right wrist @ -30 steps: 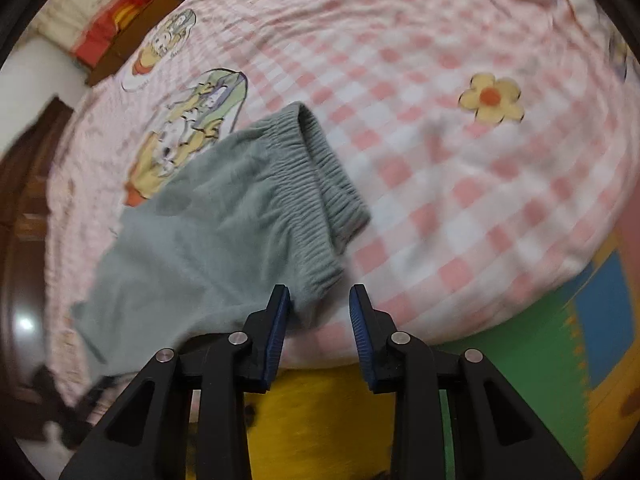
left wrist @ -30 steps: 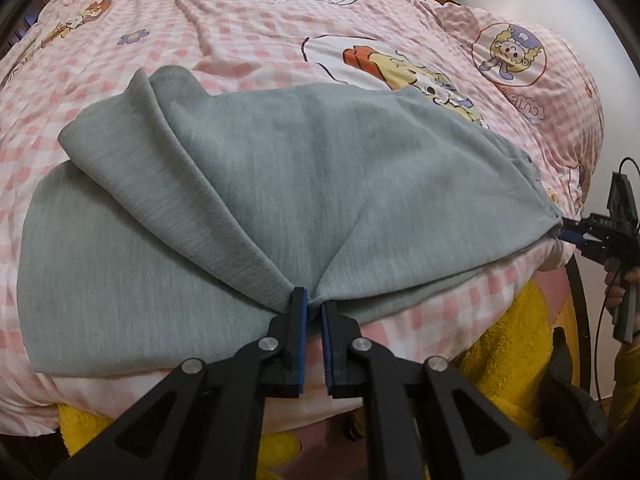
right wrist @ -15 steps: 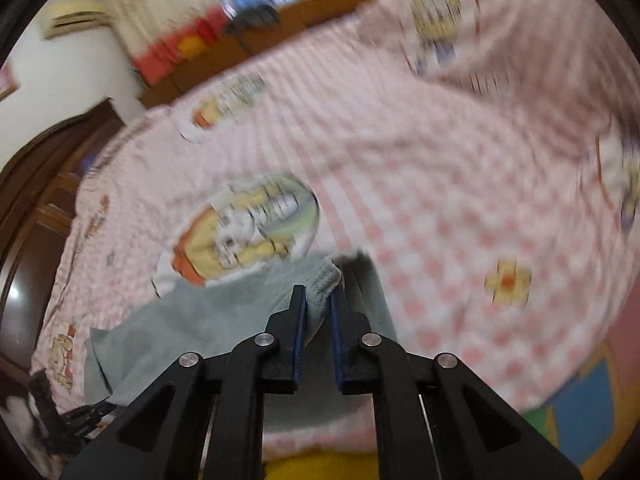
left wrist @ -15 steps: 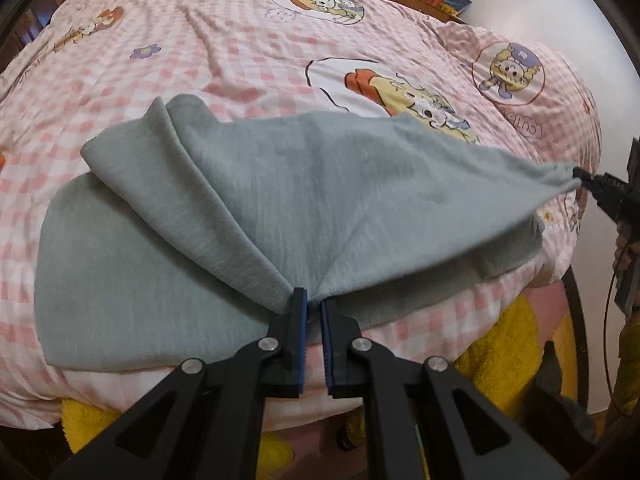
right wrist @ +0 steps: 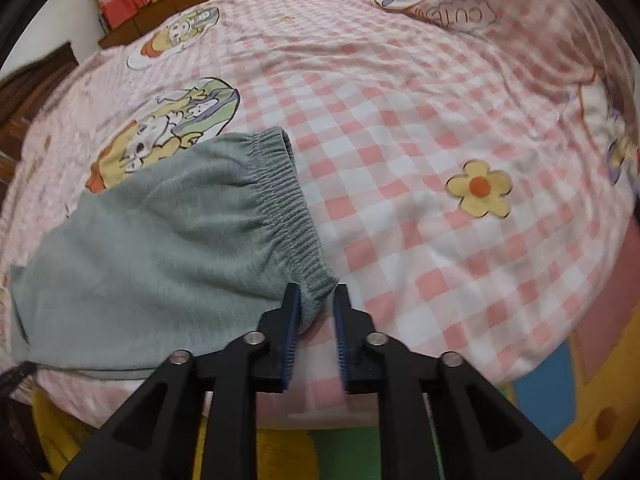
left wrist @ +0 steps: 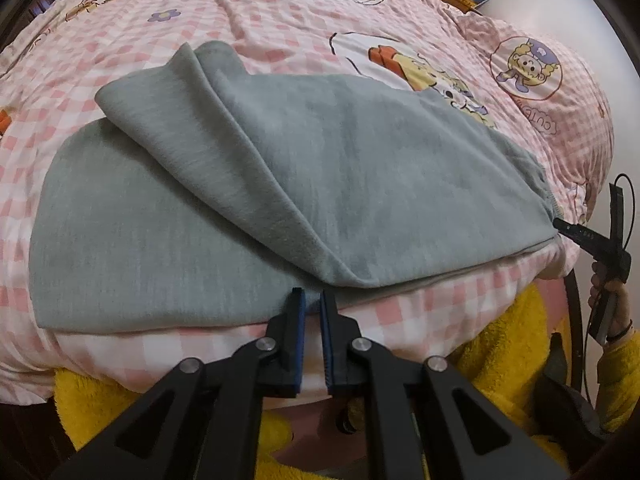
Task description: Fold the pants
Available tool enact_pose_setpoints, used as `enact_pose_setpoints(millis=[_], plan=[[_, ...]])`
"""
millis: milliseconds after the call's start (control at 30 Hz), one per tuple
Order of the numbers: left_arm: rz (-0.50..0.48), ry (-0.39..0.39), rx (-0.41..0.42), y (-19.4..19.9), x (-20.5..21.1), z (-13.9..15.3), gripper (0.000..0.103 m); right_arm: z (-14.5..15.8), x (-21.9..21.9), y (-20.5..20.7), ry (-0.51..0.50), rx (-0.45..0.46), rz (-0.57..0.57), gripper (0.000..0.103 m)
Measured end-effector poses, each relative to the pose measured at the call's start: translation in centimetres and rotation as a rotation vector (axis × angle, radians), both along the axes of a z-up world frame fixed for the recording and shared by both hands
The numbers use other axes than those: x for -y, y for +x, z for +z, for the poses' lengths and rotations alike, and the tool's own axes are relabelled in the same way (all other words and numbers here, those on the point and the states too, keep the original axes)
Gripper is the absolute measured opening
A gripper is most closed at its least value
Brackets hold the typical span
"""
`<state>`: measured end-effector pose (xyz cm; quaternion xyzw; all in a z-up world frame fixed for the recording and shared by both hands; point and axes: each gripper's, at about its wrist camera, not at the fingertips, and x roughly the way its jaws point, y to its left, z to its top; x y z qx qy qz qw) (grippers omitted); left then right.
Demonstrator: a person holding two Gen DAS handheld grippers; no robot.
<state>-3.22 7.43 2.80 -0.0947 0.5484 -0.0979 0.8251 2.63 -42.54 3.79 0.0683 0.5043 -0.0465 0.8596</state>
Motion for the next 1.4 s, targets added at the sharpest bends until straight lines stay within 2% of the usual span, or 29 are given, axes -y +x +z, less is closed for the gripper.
enact_pose_setpoints(millis=[133,233,300,433,567,767,900,1000,1067,1167,1233,1267,1300,1333,1400], plan=[[0.017,0.024,0.041,-0.5,-0.5,1.5,0.007,3.0,-2.0,-0.9,-0.137,0.078,0.019,0.027],[0.061,0.039,0.069,-0.7,-1.8,2.6,0.021,4.8,-3.7,-0.8,-0.182,0.116,0.047,0.029],[0.089,0.048,0.082,-0.7,-2.7,3.1,0.023,5.6,-4.7,-0.6,-0.166,0.128,0.066,0.029],[0.172,0.116,0.09,-0.6,-5.3,3.3,0.024,6.2,-8.0,-0.1,-0.093,0.129,0.155,0.03],[0.27,0.122,0.086,-0.3,-8.4,2.9,0.033,4.8,-12.6,0.1,-0.027,0.093,0.262,0.03],[0.378,0.128,0.084,1.4,-13.3,2.1,0.033,1.5,-18.6,-0.7,0.054,0.023,0.361,0.03],[0.384,0.091,0.086,3.4,-15.2,1.3,0.034,-0.6,-21.2,-1.2,0.069,-0.022,0.391,0.03],[0.36,0.069,0.097,5.1,-15.7,0.5,0.035,-1.6,-22.3,-1.6,0.006,-0.019,0.389,0.03],[0.339,0.039,0.111,6.1,-15.9,0.1,0.043,-1.8,-22.4,-1.7,-0.007,-0.014,0.383,0.031],[0.321,0.031,0.13,6.9,-15.5,-0.3,0.044,-2.0,-22.1,-1.6,0.02,-0.022,0.354,0.032],[0.319,0.041,0.14,7.1,-15.2,-0.3,0.044,-2.1,-21.6,-1.4,0.061,-0.028,0.328,0.032],[0.323,0.051,0.148,7.1,-15.1,-0.2,0.039,-2.1,-21.3,-1.2,0.081,-0.032,0.316,0.032],[0.329,0.054,0.158,7.0,-15.0,0.0,0.029,-2.1,-21.2,-1.1,0.092,-0.034,0.311,0.033],[0.327,0.038,0.167,6.8,-14.9,0.3,0.009,-2.1,-21.2,-1.1,0.098,-0.036,0.309,0.033],[0.335,0.028,0.202,6.0,-14.5,1.4,0.008,-2.1,-21.2,-1.1,0.093,-0.038,0.311,0.033]])
